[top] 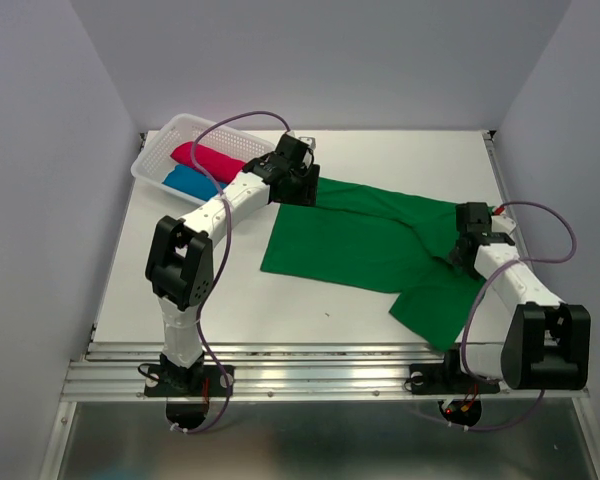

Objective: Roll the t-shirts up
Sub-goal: Fold the T-shirt at the center of the board.

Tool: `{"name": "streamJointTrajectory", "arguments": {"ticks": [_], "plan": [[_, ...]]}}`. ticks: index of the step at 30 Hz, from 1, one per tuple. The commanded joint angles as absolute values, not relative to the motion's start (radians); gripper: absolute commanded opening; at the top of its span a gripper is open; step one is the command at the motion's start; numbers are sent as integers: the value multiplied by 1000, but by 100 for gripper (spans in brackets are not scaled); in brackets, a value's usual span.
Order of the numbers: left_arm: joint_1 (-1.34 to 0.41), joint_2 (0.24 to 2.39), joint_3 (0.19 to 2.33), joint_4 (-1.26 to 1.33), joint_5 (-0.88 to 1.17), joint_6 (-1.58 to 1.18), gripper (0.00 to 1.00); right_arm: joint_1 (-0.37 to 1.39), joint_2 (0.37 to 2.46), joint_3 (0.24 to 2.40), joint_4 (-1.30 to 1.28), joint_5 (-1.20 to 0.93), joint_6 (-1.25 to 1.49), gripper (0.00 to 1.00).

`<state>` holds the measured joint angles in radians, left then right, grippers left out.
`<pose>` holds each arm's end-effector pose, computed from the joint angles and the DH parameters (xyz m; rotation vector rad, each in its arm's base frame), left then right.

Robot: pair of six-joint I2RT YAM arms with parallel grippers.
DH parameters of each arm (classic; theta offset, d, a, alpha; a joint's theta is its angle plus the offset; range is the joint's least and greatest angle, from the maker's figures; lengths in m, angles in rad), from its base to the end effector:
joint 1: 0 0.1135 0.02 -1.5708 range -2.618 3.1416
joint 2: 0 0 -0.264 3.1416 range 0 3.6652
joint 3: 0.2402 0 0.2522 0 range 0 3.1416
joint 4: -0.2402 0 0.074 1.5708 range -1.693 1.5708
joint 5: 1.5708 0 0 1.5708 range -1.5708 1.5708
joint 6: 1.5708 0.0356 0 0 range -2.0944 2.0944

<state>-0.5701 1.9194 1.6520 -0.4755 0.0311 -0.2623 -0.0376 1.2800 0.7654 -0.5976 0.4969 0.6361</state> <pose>0.3723 -0.2400 0.2806 0.3773 2.3272 -0.4523 0.2329 -0.0257 0.2037 0.9774 2.3378 -0.4391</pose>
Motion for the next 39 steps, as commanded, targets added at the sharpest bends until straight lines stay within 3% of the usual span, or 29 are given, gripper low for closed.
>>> {"name": "streamJointTrajectory", "arguments": {"ticks": [1,3,5,6,7,10,11,19,24,25,27,39], "plan": [[-574,1861,1654,-457,31,-245,66,-31,1211,815,-640,497,632,51],[-575,1865,1657,-454,31,-250,66,-31,1186,822,-640,485,632,49],[-575,1874,1663,-451,32,-256,66,-31,1178,833,-618,465,623,40],[-574,1878,1672,-445,34,-261,66,-31,1189,842,-614,463,626,35],[-574,1885,1678,-445,32,-264,66,-31,1207,866,-611,462,630,22],[-575,1920,1703,-440,28,-270,66,-31,1327,934,-611,437,635,4],[-574,1939,1707,-439,25,-275,66,-31,1357,949,-609,428,635,3],[-574,2054,1741,-422,-46,-296,51,-89,1580,1006,-523,341,609,1],[-574,2100,1752,-405,-87,-293,24,-98,1640,1005,-480,345,583,1],[-572,2111,1759,-408,-87,-290,10,-98,1655,999,-470,342,581,1],[-572,2144,1767,-414,-94,-291,0,-98,1670,994,-459,338,578,1],[-543,2328,1931,-474,-126,-284,0,-107,1791,1002,-367,285,574,1]]}}
